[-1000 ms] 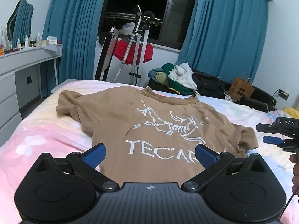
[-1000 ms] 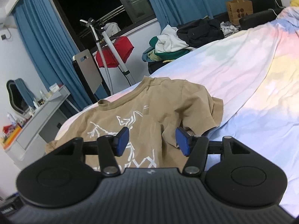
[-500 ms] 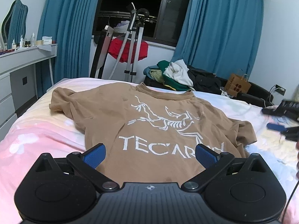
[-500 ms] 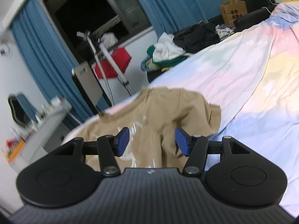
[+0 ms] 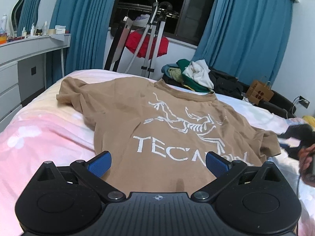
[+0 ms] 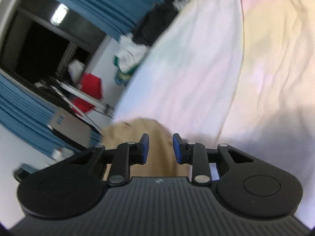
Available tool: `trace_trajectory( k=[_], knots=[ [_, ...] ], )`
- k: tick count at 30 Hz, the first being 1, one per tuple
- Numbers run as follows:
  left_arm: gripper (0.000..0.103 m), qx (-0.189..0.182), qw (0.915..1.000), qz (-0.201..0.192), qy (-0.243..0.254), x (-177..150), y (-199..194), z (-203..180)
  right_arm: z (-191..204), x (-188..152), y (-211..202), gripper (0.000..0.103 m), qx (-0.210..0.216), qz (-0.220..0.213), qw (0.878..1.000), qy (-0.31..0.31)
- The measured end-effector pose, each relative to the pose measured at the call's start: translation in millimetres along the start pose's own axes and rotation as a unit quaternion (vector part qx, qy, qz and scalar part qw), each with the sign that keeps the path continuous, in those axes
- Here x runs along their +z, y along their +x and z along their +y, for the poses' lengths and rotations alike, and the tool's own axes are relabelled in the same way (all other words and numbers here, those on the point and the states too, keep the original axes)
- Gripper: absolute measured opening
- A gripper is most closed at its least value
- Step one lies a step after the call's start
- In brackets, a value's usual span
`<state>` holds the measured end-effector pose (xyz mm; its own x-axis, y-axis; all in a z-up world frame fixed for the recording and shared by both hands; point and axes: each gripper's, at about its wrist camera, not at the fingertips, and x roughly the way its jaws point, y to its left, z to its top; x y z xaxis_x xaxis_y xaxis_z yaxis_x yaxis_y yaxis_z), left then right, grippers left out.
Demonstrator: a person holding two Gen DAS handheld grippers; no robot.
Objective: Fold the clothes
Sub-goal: 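Open both grippers and release the flattened shirt, then grasp the shirt sleeve with the right gripper and smooth it flat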
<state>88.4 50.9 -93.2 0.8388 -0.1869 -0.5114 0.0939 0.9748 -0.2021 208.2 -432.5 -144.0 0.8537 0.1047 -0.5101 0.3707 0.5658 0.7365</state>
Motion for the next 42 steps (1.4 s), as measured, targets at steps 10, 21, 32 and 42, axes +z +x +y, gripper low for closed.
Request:
trace_trajectory(
  k=[10, 21, 32, 42],
  knots=[
    [0.103, -0.004, 0.9999, 0.013, -0.011, -1.5, 14.3, 4.2, 11.3, -3.7, 31.6, 0.005, -0.024, 0.009, 0.997, -0.067],
    [0.103, 0.004, 0.9994, 0.015, -0.031, -1.2, 22.2, 5.6, 9.8, 41.6, -3.3, 0.008, -0.045, -0.207, 0.974, -0.077],
    [0.103, 0.006, 0.9994, 0.007, -0.033, 1.2, 8.0, 3.4, -15.2, 18.8, -33.4, 0.055, -0.006, -0.097, 0.994, 0.045],
    [0.103, 0.018, 0.9969, 0.031, -0.070, -1.4, 2.9, 13.3, -40.6, -38.3, 8.5, 0.084, 0.060, 0.056, 0.968, 0.238]
  ],
)
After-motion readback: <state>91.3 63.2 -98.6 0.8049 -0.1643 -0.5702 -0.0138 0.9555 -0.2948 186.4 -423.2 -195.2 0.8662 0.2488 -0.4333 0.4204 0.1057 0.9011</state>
